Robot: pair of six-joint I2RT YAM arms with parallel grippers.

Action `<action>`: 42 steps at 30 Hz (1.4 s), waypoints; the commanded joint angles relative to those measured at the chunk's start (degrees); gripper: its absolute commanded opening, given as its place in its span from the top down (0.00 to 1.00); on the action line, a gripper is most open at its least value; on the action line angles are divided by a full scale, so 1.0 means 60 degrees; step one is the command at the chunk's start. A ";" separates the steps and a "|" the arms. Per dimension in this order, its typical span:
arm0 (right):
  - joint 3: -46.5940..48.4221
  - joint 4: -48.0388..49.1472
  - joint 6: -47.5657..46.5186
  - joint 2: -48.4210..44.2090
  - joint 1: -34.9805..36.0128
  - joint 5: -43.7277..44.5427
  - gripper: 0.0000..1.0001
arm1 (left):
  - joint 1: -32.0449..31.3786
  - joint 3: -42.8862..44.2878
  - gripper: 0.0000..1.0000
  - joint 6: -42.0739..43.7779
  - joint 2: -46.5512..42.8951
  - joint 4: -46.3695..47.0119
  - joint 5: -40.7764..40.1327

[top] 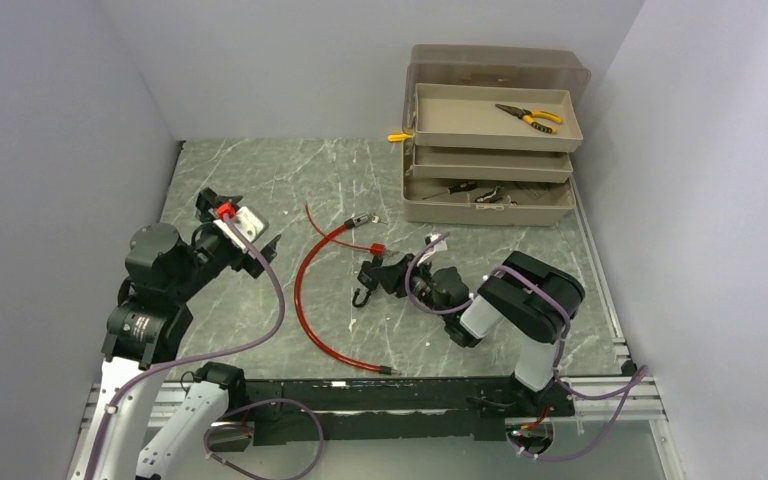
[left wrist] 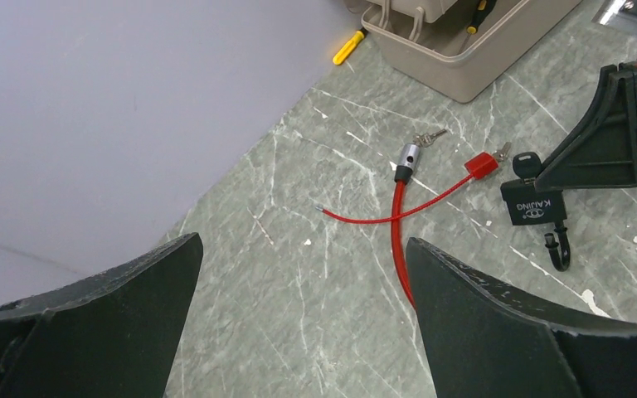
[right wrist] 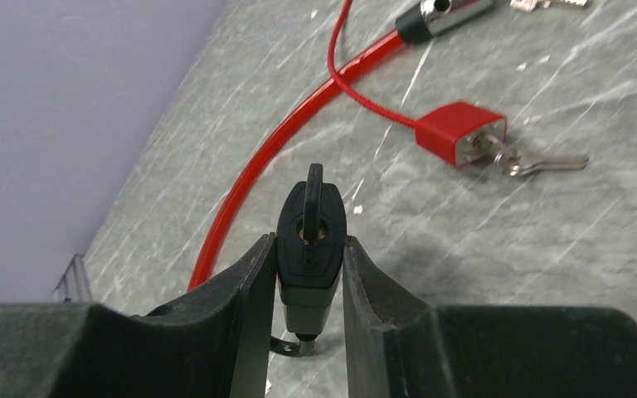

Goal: Unlock with the key
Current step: Place the lock at the center of the board.

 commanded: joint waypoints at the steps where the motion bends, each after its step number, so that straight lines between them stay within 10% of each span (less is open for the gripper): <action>1: 0.0099 0.2985 0.1251 0.0251 -0.0152 -0.0733 1.00 | 0.0045 -0.0078 0.01 0.0084 -0.0078 0.0247 -0.0036; 19: -0.0550 0.1217 0.1800 0.0181 -0.0429 -0.0864 0.48 | 0.0045 -0.0171 0.01 0.0502 -0.0165 0.0348 -0.0029; 23: -0.0851 0.0253 0.1760 -0.0765 -0.0605 -0.0937 0.01 | 0.0045 -0.0173 0.01 0.0519 -0.0188 0.0337 -0.0041; 35: 0.1290 -0.9866 -0.1037 -0.7304 -0.1108 0.0958 0.00 | 0.0419 0.0044 0.01 -0.0100 0.0637 -0.0054 -0.1101; 42: 0.2504 -1.2287 -0.1917 -0.9023 -0.3963 0.0946 0.00 | 0.2315 0.0432 0.01 -0.1699 0.2517 -0.0234 -0.0384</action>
